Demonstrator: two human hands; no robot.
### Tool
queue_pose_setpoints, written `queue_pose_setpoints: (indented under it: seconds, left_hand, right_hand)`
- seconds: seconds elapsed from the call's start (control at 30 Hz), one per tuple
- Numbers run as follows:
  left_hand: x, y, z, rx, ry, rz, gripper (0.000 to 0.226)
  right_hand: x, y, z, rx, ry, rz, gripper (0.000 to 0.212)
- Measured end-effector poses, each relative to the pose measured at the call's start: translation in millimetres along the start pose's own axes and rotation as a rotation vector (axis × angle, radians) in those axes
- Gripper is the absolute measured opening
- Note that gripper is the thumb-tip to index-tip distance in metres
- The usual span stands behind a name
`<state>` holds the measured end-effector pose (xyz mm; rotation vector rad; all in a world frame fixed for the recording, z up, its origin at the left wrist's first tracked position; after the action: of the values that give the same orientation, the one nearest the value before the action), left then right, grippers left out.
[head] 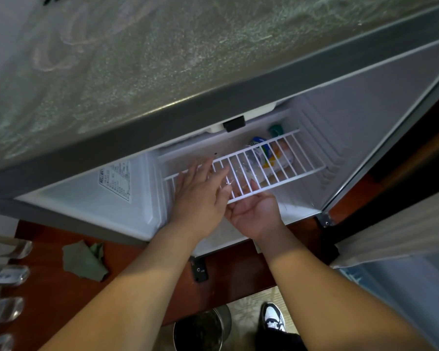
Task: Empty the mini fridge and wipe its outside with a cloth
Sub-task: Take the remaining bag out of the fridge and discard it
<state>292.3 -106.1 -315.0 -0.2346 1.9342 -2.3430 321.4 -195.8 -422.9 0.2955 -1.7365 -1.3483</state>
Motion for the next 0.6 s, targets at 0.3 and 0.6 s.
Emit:
queue_pose_setpoints:
  seconds: [0.3, 0.6]
  left_hand:
    - [3, 5, -1, -0.054, 0.01, -0.041, 0.055]
    - [27, 9, 1, -0.121, 0.112, -0.028, 0.065]
  right_hand:
    - [27, -14, -11, -0.109, -0.036, 0.021, 0.039]
    - [78, -42, -37, 0.198, -0.047, 0.108, 0.033]
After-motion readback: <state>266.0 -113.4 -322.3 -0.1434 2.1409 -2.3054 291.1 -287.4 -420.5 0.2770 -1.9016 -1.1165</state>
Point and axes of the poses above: each hand's wrist, its own x-axis away from the middle knuckle, its own y-axis out of the palm, z = x × y, the point moved 7 cm from there along -x, towards the middle knuckle, and after that the axes turned 7 degrees about -x, right-handed, at the moved point
